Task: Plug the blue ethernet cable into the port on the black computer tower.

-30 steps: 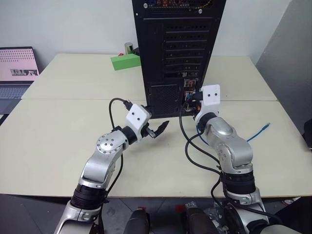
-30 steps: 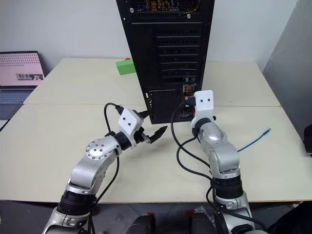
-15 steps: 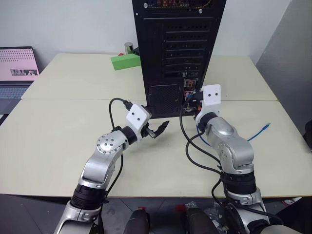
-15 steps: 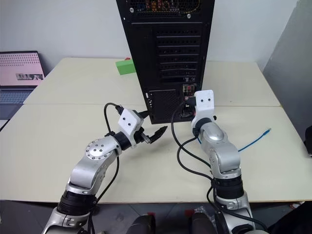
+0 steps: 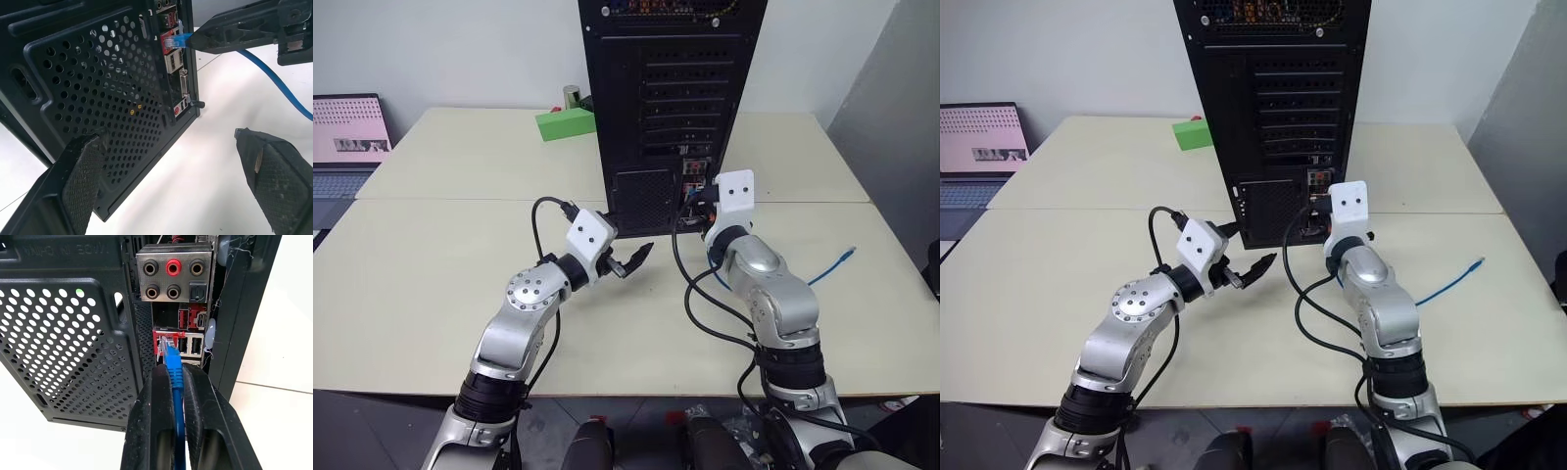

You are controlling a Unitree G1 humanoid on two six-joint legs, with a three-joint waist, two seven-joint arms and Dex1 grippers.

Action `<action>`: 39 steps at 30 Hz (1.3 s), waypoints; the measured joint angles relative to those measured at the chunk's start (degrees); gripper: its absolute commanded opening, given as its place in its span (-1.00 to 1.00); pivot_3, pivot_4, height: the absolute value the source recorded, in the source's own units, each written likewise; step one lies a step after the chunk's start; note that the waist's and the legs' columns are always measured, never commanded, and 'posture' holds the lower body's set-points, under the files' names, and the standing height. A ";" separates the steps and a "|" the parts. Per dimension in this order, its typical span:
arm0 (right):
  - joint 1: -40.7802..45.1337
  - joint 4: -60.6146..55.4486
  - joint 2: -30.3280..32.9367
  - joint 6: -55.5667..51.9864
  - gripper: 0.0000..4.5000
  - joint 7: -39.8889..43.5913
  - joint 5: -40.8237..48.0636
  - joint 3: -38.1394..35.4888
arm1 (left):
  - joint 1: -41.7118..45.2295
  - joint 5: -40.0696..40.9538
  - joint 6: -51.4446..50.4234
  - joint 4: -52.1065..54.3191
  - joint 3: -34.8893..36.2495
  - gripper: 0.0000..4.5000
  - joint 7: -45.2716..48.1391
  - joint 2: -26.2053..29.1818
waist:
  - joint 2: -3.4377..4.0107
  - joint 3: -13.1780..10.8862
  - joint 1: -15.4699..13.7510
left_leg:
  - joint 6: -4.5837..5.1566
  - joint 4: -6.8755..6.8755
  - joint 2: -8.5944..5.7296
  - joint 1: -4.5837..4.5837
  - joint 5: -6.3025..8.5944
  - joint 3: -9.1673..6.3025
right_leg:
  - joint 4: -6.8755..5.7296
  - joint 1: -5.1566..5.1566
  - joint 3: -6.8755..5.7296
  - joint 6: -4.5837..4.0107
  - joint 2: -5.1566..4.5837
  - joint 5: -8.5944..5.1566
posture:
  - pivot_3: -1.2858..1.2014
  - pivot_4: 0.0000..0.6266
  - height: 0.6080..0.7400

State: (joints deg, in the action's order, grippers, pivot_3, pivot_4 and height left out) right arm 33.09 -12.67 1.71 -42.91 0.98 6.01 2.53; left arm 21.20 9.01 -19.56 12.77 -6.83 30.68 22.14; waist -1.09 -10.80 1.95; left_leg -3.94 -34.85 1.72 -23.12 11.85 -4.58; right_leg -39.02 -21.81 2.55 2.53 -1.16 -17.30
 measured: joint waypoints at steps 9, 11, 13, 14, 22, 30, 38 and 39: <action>0.60 0.00 -1.99 -0.79 -1.00 -1.25 -0.36 0.05 | -0.03 0.00 0.00 0.00 0.05 0.95 -0.06 -0.02 | 0.00 0.00 0.09 | 0.00 0.00 0.00 0.00 0.00 0.01 | -0.01 -0.02 0.01 0.00 0.00 0.00 | 0.03 -0.52 1.00; 1.05 0.01 -2.35 -1.38 -1.00 -1.53 -0.48 0.20 | -0.03 0.01 -0.03 0.00 0.11 0.95 -0.07 -0.02 | 0.01 0.00 0.16 | 0.00 0.00 0.00 0.00 0.00 0.01 | -0.02 -0.04 0.01 0.00 0.00 0.00 | 0.03 -0.52 1.00; 1.28 0.04 -3.04 -1.64 -1.00 -2.01 -0.64 0.51 | -0.04 0.04 -0.13 0.04 0.23 0.95 -0.07 -0.02 | 0.01 -0.01 0.38 | 0.00 0.00 0.01 -0.01 0.00 0.01 | -0.04 -0.06 0.02 0.00 0.01 0.00 | 0.03 -0.52 1.00; 1.46 0.07 -3.54 -1.85 -1.00 -2.32 -0.67 0.55 | -0.03 0.05 -0.21 0.12 0.34 0.95 -0.07 -0.02 | 0.01 -0.01 0.51 | 0.00 0.00 0.01 -0.02 0.00 0.01 | -0.05 -0.08 0.03 0.00 0.01 0.00 | 0.03 -0.52 1.00; 3.44 2.03 -6.29 -2.06 -1.00 -4.32 -1.56 1.09 | 0.19 3.65 -2.38 2.08 1.54 0.95 1.50 0.01 | 0.01 -0.01 1.54 | 0.00 0.00 0.05 -0.24 -0.01 0.01 | -0.14 -0.38 0.06 -0.01 0.06 0.01 | 0.03 -0.52 1.00; 4.55 4.68 -7.36 -0.37 -1.00 -5.04 -2.73 1.47 | 0.50 4.65 -2.56 2.26 2.66 0.95 2.38 0.69 | 0.01 -0.01 1.85 | 0.00 -0.01 0.05 -0.24 -0.01 0.02 | -0.15 -0.39 0.10 -0.01 0.08 0.01 | 0.03 -0.52 1.00; 5.87 8.20 -7.97 2.18 -1.00 -5.02 -3.24 1.83 | 0.38 4.83 -2.55 2.35 2.68 0.95 2.61 0.70 | 0.01 -0.01 2.74 | 0.00 -0.02 0.06 -0.21 -0.01 0.02 | -0.29 -0.41 0.11 -0.01 0.09 0.02 | 0.03 -0.52 1.00; 6.00 8.59 -7.98 2.46 -1.00 -5.01 -3.27 1.84 | 0.38 4.84 -2.55 2.37 2.67 0.95 2.62 0.70 | 0.01 -0.01 2.80 | 0.00 -0.02 0.06 -0.20 -0.01 0.02 | -0.32 -0.42 0.12 -0.01 0.09 0.02 | 0.03 -0.52 1.00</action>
State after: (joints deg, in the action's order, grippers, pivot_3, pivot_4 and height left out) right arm 39.09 -4.08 -6.27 -40.44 -4.03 2.74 4.37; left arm 21.58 13.85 -22.10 15.14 -4.16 33.30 22.83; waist -1.08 -10.80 4.75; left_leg -3.94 -34.87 1.78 -23.32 11.84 -4.56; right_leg -39.34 -22.23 2.67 2.53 -1.06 -17.28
